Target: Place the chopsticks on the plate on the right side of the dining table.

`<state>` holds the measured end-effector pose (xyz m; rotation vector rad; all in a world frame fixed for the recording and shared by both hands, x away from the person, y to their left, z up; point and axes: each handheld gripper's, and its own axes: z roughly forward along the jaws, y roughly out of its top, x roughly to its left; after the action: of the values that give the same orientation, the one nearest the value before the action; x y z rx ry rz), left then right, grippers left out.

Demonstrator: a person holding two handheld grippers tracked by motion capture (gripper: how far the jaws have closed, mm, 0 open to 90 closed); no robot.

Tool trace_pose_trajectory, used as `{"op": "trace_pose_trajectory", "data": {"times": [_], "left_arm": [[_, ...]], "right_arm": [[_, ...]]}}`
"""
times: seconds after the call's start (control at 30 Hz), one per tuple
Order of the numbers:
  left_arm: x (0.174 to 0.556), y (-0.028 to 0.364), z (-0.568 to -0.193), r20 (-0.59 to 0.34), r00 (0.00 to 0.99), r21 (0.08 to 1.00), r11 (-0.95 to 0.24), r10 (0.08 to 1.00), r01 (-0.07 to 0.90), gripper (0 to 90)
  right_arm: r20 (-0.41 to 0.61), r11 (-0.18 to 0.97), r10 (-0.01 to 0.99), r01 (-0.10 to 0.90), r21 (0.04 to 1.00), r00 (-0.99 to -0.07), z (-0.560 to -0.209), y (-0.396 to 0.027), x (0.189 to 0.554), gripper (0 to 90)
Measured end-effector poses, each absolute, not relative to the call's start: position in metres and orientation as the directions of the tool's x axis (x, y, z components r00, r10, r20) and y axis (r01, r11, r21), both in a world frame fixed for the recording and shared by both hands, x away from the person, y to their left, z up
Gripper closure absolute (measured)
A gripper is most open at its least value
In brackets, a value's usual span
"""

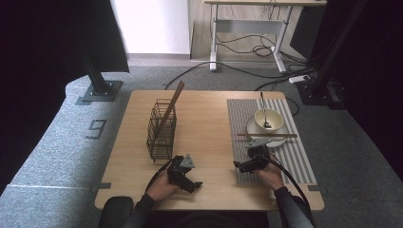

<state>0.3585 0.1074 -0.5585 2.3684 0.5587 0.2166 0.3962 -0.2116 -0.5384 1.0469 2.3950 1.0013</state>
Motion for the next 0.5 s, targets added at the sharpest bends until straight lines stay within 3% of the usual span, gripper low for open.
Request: {"op": "trace_pose_trajectory", "data": {"times": [0.5], "left_arm": [[0.358, 0.107, -0.559, 0.004, 0.894, 0.659, -0.674, 0.448, 0.335, 0.0]], "right_arm": [[-0.002, 0.446, 0.771, 0.538, 0.715, -0.637, -0.563, -0.221, 0.406, 0.0]]}}
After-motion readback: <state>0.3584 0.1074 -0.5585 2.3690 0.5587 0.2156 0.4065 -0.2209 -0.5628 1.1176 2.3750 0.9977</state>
